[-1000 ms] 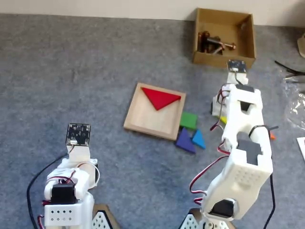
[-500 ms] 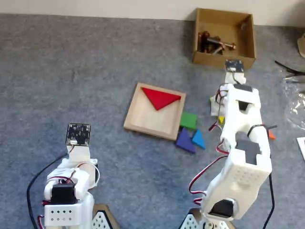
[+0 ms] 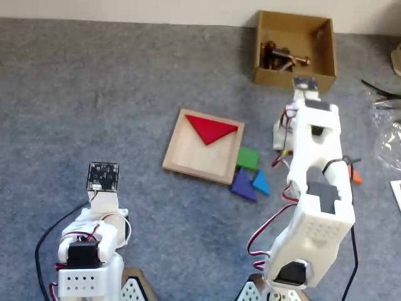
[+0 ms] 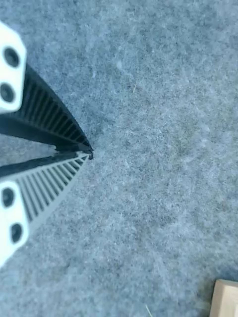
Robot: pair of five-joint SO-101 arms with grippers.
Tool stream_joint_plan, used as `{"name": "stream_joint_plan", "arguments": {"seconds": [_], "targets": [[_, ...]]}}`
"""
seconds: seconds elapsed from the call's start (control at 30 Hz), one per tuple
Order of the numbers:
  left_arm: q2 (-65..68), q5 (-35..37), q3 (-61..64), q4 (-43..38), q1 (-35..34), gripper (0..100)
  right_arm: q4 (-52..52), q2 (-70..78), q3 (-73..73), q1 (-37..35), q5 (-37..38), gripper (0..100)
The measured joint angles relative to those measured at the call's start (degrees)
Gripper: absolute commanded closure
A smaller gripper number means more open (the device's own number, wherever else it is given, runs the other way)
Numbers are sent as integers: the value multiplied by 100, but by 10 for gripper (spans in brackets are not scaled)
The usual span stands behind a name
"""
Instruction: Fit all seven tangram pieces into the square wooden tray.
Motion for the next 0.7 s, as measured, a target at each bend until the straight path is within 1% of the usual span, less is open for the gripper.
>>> {"name": "stream_joint_plan", "arguments": {"seconds": [0.13,0.33,0.43,0.53,0.7], "targets": [[0,0,0,0,0,993,70,0,-396,-18,-237,842],[0,0,0,0,0,993,88,0,-501,-9,-492,835],[0,0,0,0,0,993,-97,0,-501,-18,-774,831],[0,0,0,0,0,993,-563,0,-501,-9,-1398,765],[0,0,0,0,0,993,-1064,0,-501,-9,-2787,620]]}}
